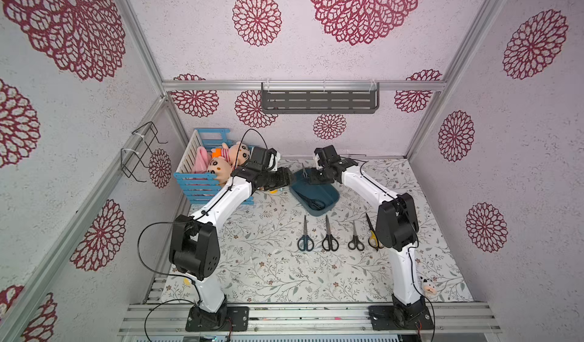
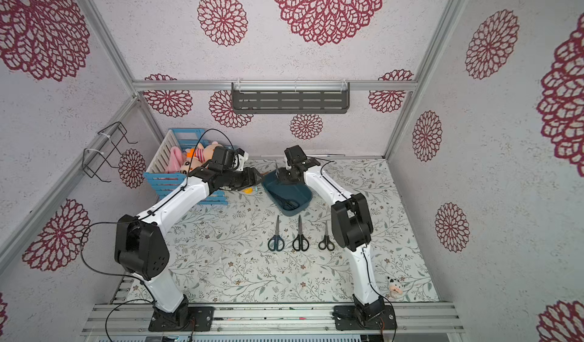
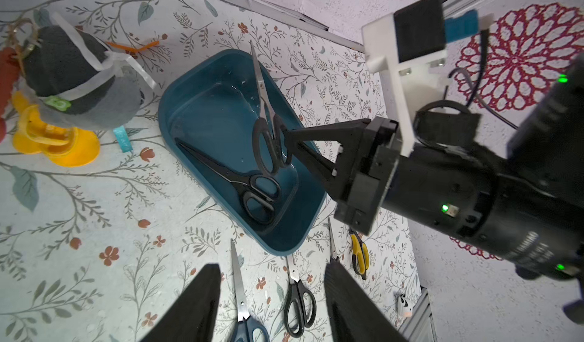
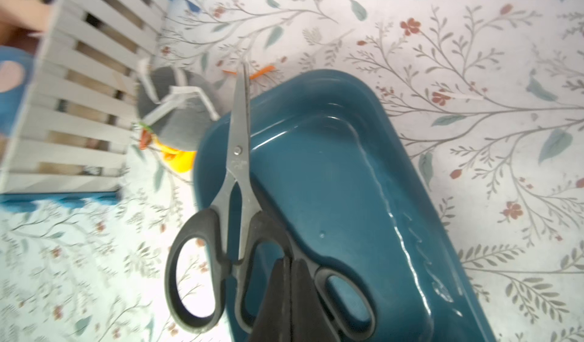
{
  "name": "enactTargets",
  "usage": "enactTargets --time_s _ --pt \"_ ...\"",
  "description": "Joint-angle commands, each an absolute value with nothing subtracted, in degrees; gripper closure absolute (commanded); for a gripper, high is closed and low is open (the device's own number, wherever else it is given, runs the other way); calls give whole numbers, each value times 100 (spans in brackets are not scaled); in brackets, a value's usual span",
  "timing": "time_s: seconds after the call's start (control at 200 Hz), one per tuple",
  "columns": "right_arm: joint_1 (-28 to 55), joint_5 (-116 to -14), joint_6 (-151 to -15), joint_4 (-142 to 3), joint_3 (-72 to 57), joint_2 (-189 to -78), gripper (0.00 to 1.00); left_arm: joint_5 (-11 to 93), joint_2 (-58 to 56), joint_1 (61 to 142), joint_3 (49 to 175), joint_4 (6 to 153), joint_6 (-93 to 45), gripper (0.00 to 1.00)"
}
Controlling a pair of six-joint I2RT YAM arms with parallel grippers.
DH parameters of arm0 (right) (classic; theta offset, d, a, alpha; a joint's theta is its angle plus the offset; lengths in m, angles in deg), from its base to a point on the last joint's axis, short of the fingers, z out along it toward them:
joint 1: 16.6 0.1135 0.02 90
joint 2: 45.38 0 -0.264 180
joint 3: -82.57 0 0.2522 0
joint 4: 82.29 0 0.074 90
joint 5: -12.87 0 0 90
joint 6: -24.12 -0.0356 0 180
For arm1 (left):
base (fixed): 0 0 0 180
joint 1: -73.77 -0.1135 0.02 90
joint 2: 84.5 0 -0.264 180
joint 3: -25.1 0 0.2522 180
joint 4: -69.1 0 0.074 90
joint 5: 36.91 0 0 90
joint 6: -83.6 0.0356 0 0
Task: Take the scissors out of the storage box
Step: Pick up the scissors from the storage box.
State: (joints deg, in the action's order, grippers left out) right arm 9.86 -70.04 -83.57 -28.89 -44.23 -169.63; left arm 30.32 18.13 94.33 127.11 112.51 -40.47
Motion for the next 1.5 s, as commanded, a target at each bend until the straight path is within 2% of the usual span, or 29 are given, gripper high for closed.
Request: enactTargets --time_s 0.0,0.345,0.86,0.936,1.161,1.441,1.451,1.496 --pt "1180 -6594 -8501 -2914 -4542 -16520 100 2914 1915 9407 12737 11116 -4068 45" --pt "1416 -6128 -8602 -2874 -4893 -16535 100 3007 1906 9403 12580 11027 -4175 46" --pt "1460 -5949 -8512 -2737 -5174 -16608 100 3160 1816 9355 12482 11074 -4187 48" --pt "1477 -5764 -8505 -2760 -5171 -16584 100 3120 1821 9350 12483 11042 -4200 52" --pt "1545 -5426 -8453 -2787 -5041 -16479 100 3050 1814 9290 12439 10985 -4246 76" --pt "1564 -5256 -8523 -2987 -4738 -16372 100 2797 1708 9156 12193 10820 -4420 99" --pt "1565 -5282 -8528 -2971 -4750 -16376 98 2802 1699 9155 12192 10829 -4420 99" --pt "1552 -5411 -8541 -2872 -4788 -16403 74 2848 1652 9155 12168 10892 -4404 100"
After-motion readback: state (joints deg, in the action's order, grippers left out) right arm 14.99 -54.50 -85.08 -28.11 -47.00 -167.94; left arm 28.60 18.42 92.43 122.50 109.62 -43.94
